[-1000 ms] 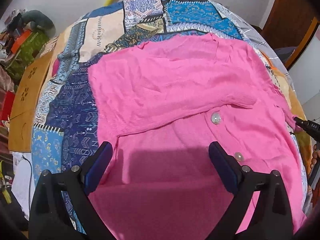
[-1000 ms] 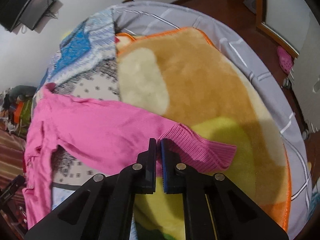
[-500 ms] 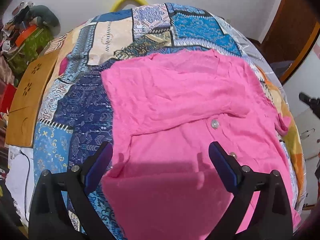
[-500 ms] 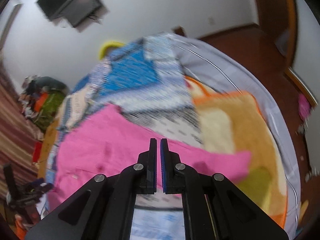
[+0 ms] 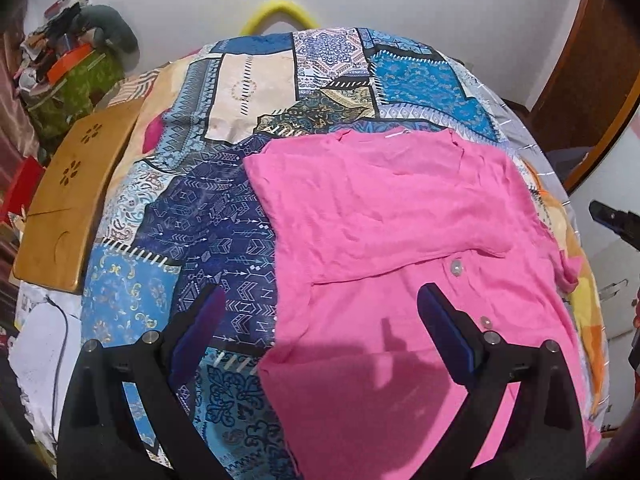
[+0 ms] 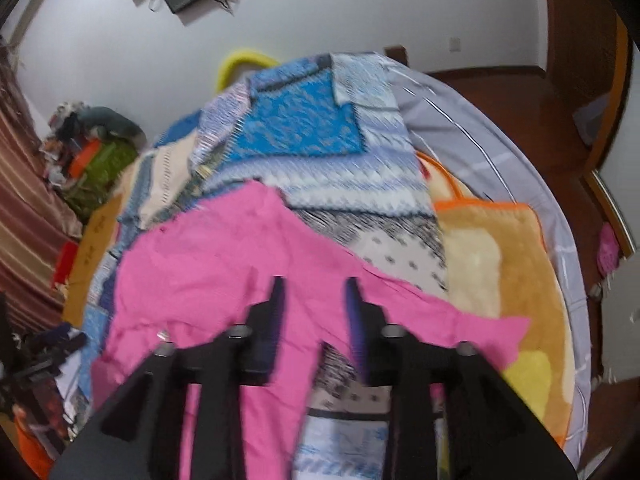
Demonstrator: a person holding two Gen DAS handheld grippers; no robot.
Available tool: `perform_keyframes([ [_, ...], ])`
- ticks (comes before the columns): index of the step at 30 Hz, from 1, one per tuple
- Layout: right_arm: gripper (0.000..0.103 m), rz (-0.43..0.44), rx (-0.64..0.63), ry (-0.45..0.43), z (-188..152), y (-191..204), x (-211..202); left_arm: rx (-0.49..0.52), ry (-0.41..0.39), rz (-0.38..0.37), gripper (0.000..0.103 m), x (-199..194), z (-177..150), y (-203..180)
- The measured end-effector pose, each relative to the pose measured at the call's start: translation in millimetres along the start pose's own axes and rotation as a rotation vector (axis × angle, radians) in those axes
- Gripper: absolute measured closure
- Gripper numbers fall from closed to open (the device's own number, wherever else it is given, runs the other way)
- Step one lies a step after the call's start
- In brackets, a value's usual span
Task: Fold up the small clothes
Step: 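Grasp the cardigan edge with the right gripper and lift it toward the left gripper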
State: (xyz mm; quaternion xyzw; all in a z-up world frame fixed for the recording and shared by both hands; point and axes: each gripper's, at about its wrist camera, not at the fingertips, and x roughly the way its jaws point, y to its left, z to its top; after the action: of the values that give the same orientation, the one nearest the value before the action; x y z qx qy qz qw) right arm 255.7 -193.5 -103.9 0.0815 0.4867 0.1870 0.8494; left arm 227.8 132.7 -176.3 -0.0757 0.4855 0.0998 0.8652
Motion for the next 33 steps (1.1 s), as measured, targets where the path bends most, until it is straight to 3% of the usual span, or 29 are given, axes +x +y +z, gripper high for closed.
perform_keyframes([
  [1, 0.062, -0.016, 0.005, 0.011, -3, -8, 2, 0.001, 0.001, -0.001, 0.005, 0, 0, 0],
  [6, 0.062, -0.087, 0.063, 0.064, -11, -46, 3, 0.008, -0.003, -0.023, 0.005, -1, -2, -7],
  [11, 0.055, -0.139, 0.163, 0.113, -26, -84, 12, 0.02, 0.008, -0.046, 0.005, 2, -2, -17],
  [18, 0.055, -0.129, 0.24, 0.203, -51, -104, 50, 0.047, 0.026, -0.037, 0.005, 10, -5, -28],
  [24, 0.055, -0.114, 0.316, 0.172, -61, -117, 58, 0.041, 0.049, -0.04, 0.005, 17, -6, -28],
  [27, 0.073, -0.128, 0.298, 0.156, -62, -116, 55, 0.04, 0.054, -0.034, 0.005, 20, -6, -29],
  [29, 0.095, -0.136, 0.285, 0.146, -61, -117, 51, 0.044, 0.055, -0.03, 0.005, 21, -6, -30],
  [33, 0.098, -0.138, 0.28, 0.116, -61, -120, 44, 0.044, 0.054, -0.042, 0.005, 18, -7, -32],
])
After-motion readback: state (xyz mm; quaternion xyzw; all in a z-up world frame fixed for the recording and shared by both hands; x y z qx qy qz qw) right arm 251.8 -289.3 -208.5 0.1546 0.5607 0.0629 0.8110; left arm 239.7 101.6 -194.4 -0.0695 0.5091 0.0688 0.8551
